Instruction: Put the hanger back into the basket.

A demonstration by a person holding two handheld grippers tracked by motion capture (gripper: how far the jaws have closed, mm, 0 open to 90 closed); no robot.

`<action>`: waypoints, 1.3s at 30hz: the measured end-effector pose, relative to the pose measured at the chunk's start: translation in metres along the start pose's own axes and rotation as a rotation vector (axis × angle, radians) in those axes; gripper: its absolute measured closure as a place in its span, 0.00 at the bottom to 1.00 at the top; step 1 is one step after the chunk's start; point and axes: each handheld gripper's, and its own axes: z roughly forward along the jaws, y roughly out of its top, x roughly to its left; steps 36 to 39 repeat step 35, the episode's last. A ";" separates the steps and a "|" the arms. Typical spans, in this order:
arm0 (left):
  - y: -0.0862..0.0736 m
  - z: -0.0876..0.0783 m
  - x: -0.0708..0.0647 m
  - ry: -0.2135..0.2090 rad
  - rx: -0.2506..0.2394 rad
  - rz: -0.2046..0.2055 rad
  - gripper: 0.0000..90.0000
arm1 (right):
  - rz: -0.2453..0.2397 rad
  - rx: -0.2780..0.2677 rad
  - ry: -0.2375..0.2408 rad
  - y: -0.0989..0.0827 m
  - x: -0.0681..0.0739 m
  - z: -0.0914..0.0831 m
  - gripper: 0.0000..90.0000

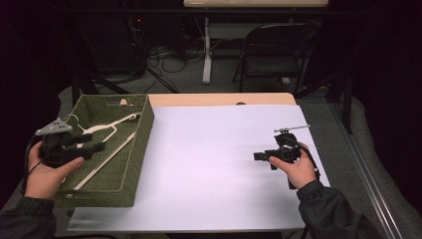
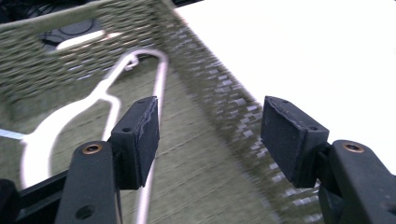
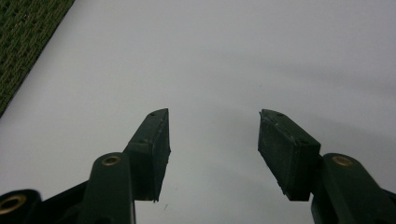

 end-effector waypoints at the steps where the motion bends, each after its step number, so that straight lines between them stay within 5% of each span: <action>1: 0.003 0.003 -0.010 -0.008 -0.006 0.002 0.42 | -0.005 -0.004 -0.004 -0.001 0.001 -0.001 0.48; 6: 0.010 0.017 -0.044 -0.060 -0.040 -0.003 0.42 | -0.041 -0.017 -0.013 -0.007 0.004 -0.005 0.47; 12: 0.011 0.034 -0.079 -0.107 -0.046 0.038 0.42 | -0.071 -0.037 -0.029 -0.016 0.005 -0.010 0.47; 23: -0.022 0.066 -0.110 -0.186 -0.084 -0.011 0.42 | -0.057 -0.086 -0.024 -0.043 -0.003 -0.007 0.47; 30: -0.028 0.071 -0.131 -0.117 -0.061 0.083 0.42 | -0.067 -0.148 -0.049 -0.065 -0.008 -0.009 0.47; 35: -0.033 0.078 -0.140 -0.136 -0.060 0.108 0.42 | -0.090 -0.237 -0.091 -0.081 -0.016 -0.018 0.42; 39: -0.033 0.078 -0.140 -0.136 -0.060 0.108 0.42 | -0.090 -0.237 -0.091 -0.081 -0.016 -0.018 0.42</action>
